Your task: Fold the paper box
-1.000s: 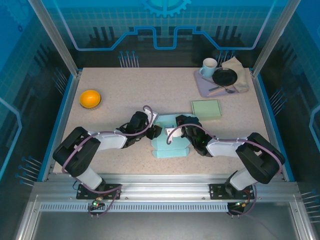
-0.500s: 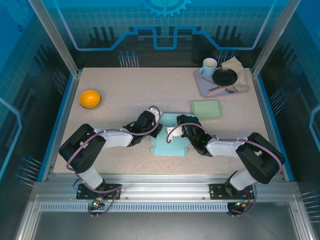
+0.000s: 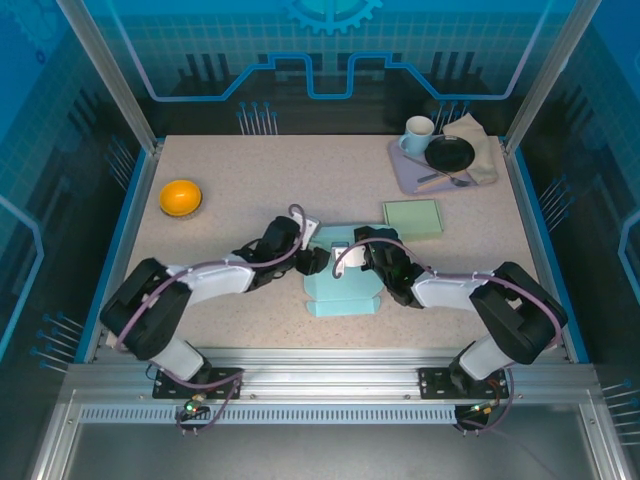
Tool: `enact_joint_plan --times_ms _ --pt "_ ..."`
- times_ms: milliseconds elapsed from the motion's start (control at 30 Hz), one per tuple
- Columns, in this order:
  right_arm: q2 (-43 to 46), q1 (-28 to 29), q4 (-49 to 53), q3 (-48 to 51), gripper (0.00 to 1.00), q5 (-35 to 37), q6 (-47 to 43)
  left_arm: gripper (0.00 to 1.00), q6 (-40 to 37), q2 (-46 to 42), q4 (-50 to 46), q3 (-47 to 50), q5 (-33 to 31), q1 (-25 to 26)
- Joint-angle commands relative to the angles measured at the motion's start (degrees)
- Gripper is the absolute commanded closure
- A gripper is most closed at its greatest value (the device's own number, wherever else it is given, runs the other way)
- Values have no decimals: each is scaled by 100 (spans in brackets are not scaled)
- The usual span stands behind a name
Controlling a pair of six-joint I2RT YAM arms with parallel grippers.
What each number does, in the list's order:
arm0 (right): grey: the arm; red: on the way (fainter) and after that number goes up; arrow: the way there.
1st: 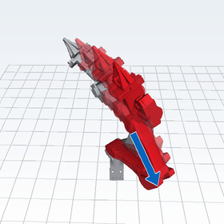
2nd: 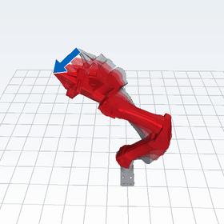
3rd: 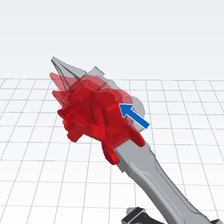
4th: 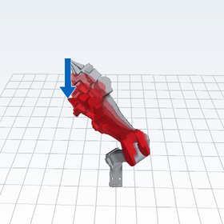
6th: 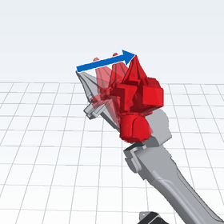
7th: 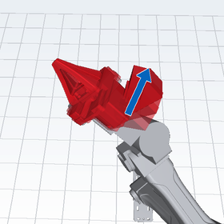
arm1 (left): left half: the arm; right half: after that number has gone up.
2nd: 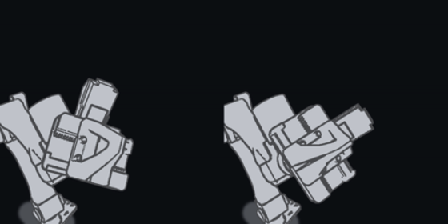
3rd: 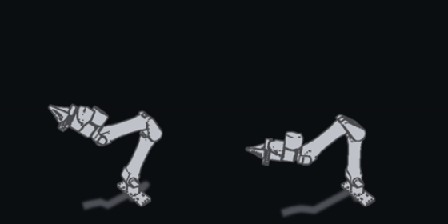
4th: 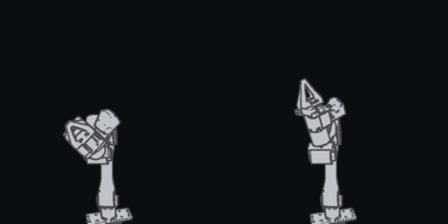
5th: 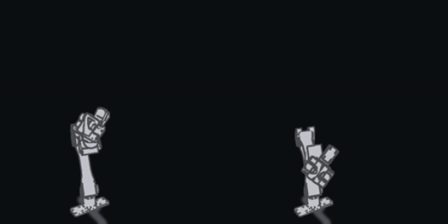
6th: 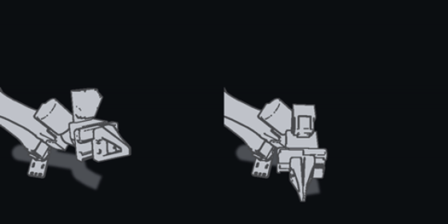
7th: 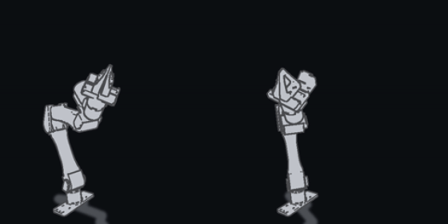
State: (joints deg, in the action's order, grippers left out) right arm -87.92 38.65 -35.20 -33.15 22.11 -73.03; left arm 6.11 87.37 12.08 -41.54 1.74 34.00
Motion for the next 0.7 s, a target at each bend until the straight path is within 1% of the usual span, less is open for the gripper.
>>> enact_joint_plan --times_ms 0,67,200,333,400,500,600,667 --pt "-208 -90 340 43 100 -351 79 34 159 -741 -23 268 723 -117" --pt "-197 -95 314 70 100 -343 62 34 278 -1003 -226 379 660 -139" --pt "-165 -87 266 128 100 -349 31 36 669 -1538 -612 682 123 -200" --pt "-129 -64 325 124 100 -349 24 42 879 -1911 -579 1088 -119 -586" --pt "-112 -48 353 120 100 -356 0 45 1025 -2028 -569 1196 -120 -834" --pt "-111 -25 380 115 100 -356 -9 44 977 -2058 -391 1331 -43 -1025" --pt "-120 -14 381 107 100 -356 -7 44 882 -1525 -288 1206 291 -1228" --pt "-129 -16 400 103 100 -360 -9 44 739 -1095 -95 1064 689 -1239"
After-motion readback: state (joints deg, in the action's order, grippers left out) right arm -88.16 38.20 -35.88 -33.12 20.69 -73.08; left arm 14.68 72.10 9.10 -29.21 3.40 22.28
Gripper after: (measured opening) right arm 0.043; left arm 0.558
